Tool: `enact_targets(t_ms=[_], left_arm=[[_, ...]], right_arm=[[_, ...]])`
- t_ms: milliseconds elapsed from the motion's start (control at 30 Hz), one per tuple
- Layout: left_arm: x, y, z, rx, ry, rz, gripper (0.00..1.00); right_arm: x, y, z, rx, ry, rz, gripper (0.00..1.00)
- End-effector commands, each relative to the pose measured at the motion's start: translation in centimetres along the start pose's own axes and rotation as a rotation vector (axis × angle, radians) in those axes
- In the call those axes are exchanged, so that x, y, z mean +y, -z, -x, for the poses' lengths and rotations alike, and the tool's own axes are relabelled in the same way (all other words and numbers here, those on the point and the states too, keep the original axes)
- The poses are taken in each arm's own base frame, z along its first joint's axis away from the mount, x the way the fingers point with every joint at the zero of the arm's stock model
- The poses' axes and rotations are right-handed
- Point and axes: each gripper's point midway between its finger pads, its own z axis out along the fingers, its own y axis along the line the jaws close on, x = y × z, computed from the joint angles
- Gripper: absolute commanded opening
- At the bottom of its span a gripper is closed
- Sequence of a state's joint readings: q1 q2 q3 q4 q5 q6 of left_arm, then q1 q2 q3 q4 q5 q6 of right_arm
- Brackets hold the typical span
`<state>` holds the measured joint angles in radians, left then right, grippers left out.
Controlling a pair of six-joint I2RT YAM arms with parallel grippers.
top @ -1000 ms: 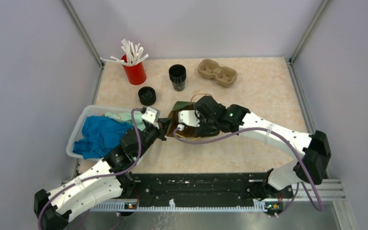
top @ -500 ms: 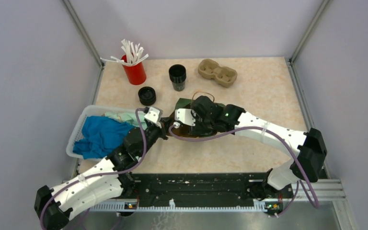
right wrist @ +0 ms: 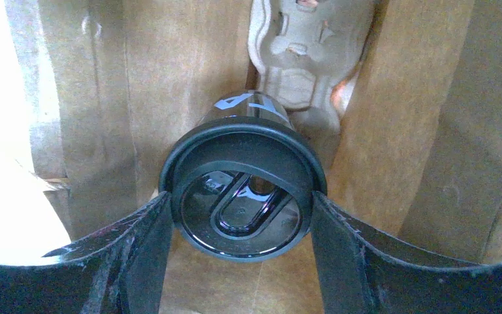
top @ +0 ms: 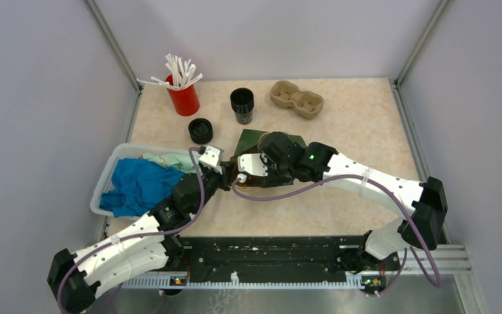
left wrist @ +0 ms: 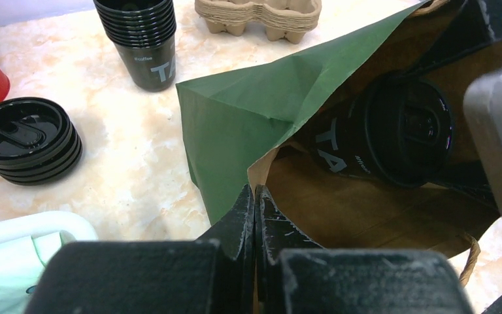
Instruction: Pack the takeout coffee
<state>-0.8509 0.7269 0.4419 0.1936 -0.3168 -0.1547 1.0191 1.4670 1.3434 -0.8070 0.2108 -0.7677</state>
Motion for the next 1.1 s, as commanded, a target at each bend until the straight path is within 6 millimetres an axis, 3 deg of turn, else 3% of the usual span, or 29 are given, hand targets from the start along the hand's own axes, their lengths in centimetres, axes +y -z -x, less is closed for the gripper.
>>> enact_targets(t_ms=[0,167,433,633,800,933,1067], left_arm=[[-0.1,-0.2,1.8,-0.028,0.042,0.016,0.00],[-0.5,0.0,1.5,-0.020,0.047,-0.010,0.00],[-0.8,0.4,1.3,-0.014,0.040,-0.037,0.00],[-1.5,0.5,2.0,-0.018,0.036,-0.071,0.00],[-1.5,0.6,2.4,-0.023,0.029,-0.077,0.00],[-1.4,0.6,3.0,-0.029,0.038,-0.063,0.00],[-0.4,0.3,4.2,-0.047,0.055,0.010,0.00]], right_arm=[[-0.8,-0.7,0.8,-0.010,0.103,-0.038,0.29],[-2.1,-2.1,0.2,0.017,0.103,-0.095,0.28],[-4.2,-1.4,-1.7,0.106,0.147,-0.147,0.29],[-4.7,-2.2,-2.8,0.081,0.122,-0.148,0.29],[-4.5,-3.1,-2.5,0.033,0.125,-0.120,0.29],[-4.5,-3.5,-1.0,-0.033,0.130,-0.081,0.30],[-4.3,-4.3,-1.2,-0.042,0.161,-0.074,0.29]])
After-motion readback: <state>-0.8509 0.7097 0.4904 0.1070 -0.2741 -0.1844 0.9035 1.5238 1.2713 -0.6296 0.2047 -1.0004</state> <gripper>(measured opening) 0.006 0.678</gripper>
